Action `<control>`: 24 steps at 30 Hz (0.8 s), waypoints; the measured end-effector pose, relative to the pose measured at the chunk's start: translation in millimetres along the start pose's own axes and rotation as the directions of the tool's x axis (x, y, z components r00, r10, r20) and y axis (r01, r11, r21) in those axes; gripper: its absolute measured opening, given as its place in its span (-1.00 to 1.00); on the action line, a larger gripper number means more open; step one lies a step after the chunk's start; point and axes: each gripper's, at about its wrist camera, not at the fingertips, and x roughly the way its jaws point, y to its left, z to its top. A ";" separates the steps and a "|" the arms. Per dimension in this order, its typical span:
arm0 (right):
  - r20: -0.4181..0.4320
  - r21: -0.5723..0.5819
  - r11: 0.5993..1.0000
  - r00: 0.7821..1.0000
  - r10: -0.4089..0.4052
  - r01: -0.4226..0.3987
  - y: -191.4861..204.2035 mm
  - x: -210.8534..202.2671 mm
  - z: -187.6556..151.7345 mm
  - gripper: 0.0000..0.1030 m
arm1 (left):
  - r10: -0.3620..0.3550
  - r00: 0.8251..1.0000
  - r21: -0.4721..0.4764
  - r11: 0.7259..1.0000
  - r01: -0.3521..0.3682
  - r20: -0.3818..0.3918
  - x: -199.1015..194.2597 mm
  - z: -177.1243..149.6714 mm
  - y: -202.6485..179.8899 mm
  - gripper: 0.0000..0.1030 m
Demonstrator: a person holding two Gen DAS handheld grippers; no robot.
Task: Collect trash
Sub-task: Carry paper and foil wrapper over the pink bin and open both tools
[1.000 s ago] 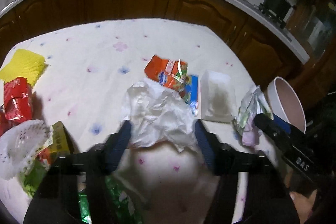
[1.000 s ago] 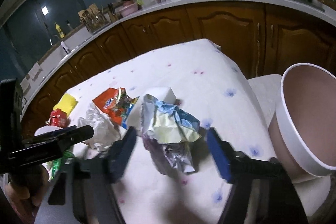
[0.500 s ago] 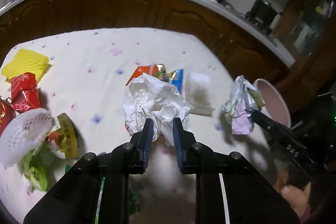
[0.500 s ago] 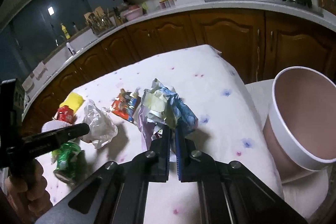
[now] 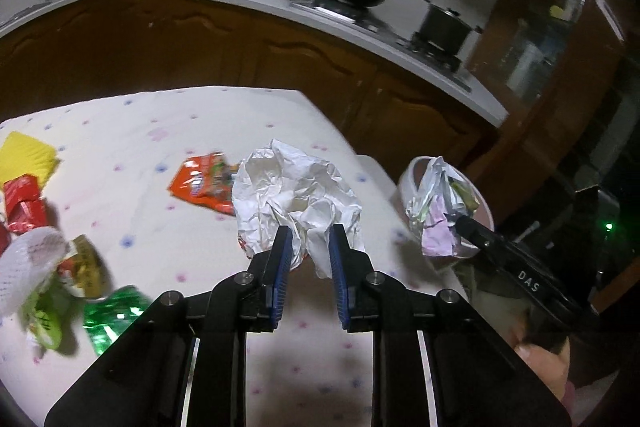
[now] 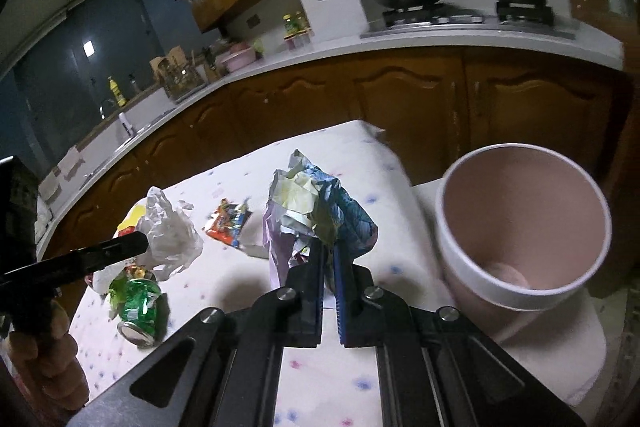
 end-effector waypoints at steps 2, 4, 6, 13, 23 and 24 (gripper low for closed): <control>0.010 0.011 1.000 1.000 -0.020 0.020 -8.5 -8.0 -0.3 -0.91 | -0.019 1.000 0.012 1.000 0.019 0.000 3.1 1.4 -11.8 -0.65; 0.019 0.022 0.999 0.999 -0.037 0.036 -17.6 -15.3 -0.2 -0.91 | -0.034 0.999 0.028 0.999 0.034 0.000 5.3 3.0 -23.1 -0.65; 0.032 0.033 0.998 0.998 -0.056 0.055 -27.7 -23.9 0.2 -0.91 | -0.046 0.999 0.050 0.998 0.046 0.000 7.1 4.5 -34.8 -0.65; 0.067 0.078 0.991 0.991 -0.116 0.111 -60.2 -48.3 1.3 -0.91 | -0.085 0.996 0.102 0.991 0.086 -0.016 20.9 9.4 -71.9 -0.65; 0.077 0.144 0.977 0.983 -0.168 0.156 -109.8 -58.9 6.4 -0.91 | -0.148 0.987 0.140 0.978 0.155 -0.058 54.7 22.5 -119.9 -0.65; 0.076 0.149 0.976 0.983 -0.170 0.157 -114.2 -58.9 6.8 -0.91 | -0.157 0.985 0.143 0.976 0.165 -0.067 59.7 23.9 -124.8 -0.65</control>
